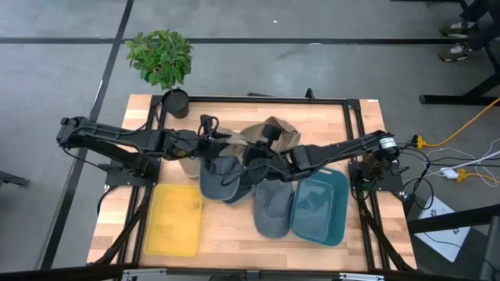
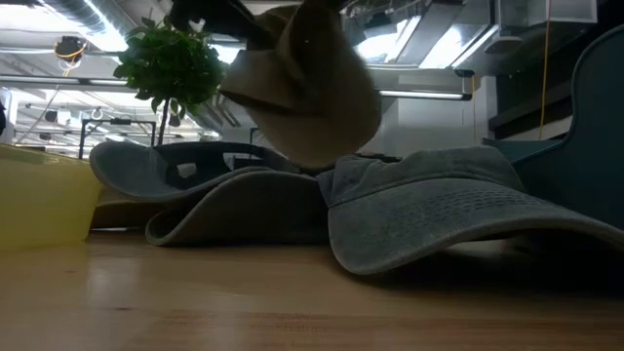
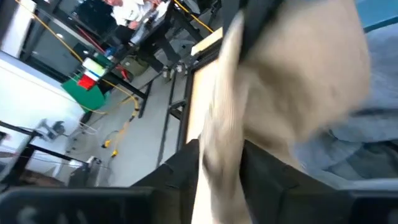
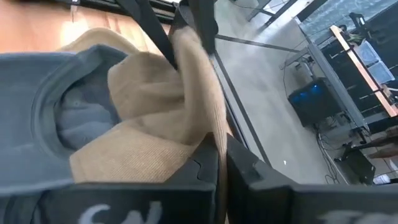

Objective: Pick & Place hat
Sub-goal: Put the bottom brown cap into the blue bin

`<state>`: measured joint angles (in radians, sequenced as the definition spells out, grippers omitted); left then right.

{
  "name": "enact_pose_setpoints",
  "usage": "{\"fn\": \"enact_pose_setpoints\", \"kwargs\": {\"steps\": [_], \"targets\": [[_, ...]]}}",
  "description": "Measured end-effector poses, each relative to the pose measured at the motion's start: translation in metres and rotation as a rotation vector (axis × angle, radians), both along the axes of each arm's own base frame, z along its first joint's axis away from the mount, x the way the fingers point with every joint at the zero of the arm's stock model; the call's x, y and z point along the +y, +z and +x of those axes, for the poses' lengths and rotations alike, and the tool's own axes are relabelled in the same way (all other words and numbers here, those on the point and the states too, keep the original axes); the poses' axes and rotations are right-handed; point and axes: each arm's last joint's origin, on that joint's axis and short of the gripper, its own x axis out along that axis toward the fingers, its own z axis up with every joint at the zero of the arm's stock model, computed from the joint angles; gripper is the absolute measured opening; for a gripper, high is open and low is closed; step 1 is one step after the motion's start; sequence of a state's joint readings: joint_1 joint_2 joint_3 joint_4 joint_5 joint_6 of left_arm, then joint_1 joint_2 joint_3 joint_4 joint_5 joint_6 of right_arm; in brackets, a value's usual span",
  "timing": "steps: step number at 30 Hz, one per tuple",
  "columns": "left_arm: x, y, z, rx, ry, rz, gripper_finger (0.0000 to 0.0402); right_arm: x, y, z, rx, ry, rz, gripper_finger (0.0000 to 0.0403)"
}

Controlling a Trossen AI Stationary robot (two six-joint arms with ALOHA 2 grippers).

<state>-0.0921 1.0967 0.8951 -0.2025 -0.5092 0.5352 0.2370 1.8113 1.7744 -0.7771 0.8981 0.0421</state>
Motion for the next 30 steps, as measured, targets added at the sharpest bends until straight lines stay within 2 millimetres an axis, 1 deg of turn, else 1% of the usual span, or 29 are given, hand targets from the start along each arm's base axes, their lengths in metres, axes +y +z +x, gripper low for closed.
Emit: {"fn": "enact_pose_setpoints", "kwargs": {"steps": [4, 7, 12, 17, 24, 28, 30], "targets": [[0.0, 0.005, -0.011, -0.009, -0.015, -0.047, 0.0146, 0.008, 0.012, -0.016, 0.011, 0.028, -0.001, 0.0005], [0.0, 0.01, -0.021, -0.02, -0.036, -0.085, 0.0159, 0.014, 0.021, -0.03, 0.03, 0.051, -0.003, 0.0004], [0.0, 0.016, -0.035, -0.044, -0.06, -0.135, 0.0166, 0.025, 0.035, -0.063, 0.09, 0.096, -0.008, 0.0004], [0.001, 0.02, -0.041, -0.063, -0.056, -0.159, 0.0163, 0.037, 0.049, -0.102, 0.133, 0.146, 0.0, 0.0004], [0.001, 0.018, -0.041, -0.044, -0.052, -0.165, 0.0165, 0.045, 0.061, -0.153, 0.146, 0.141, 0.149, 0.0003], [0.001, 0.018, -0.041, -0.05, -0.045, -0.18, 0.0163, 0.049, 0.06, -0.173, 0.17, 0.103, 0.27, 0.0003], [0.001, 0.018, -0.041, -0.05, -0.045, -0.181, 0.0161, 0.053, 0.06, -0.177, 0.164, 0.104, 0.322, 0.0003]]}}
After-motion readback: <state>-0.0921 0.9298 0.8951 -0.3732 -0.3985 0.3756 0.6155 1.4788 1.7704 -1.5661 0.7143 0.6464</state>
